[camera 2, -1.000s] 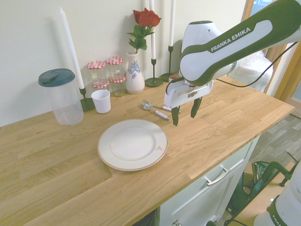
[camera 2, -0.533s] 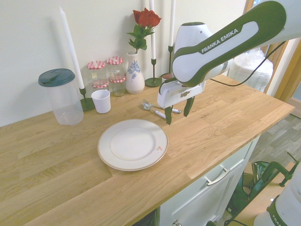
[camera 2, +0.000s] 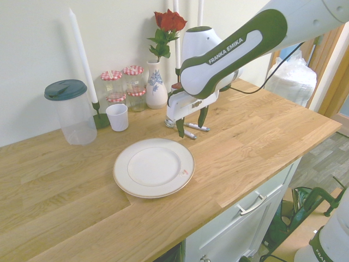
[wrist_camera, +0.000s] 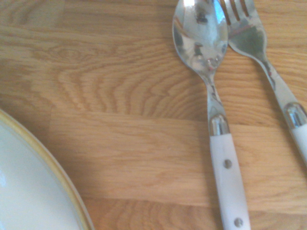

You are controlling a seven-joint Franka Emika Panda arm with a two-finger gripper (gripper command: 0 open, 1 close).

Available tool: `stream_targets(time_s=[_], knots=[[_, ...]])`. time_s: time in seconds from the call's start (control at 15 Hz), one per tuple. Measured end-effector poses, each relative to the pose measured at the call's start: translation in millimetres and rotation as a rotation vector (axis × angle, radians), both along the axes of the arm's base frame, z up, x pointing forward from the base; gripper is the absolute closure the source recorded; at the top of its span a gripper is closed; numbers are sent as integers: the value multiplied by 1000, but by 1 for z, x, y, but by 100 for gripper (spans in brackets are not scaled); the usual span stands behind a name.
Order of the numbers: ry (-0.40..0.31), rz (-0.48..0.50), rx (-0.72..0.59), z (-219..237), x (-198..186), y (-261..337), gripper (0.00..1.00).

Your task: Put the spoon into the plate

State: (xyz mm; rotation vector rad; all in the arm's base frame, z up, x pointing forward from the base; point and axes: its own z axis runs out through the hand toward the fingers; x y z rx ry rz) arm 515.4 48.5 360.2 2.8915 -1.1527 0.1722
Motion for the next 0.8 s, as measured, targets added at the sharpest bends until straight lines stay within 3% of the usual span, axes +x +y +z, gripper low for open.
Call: stream_targets(time_s=[0.13, 0.2, 0.8], knots=[[7, -9, -8, -10, 9, 5, 0], [7, -17, -6, -14, 14, 7, 100], [8, -42, 0, -26, 25, 10, 100]])
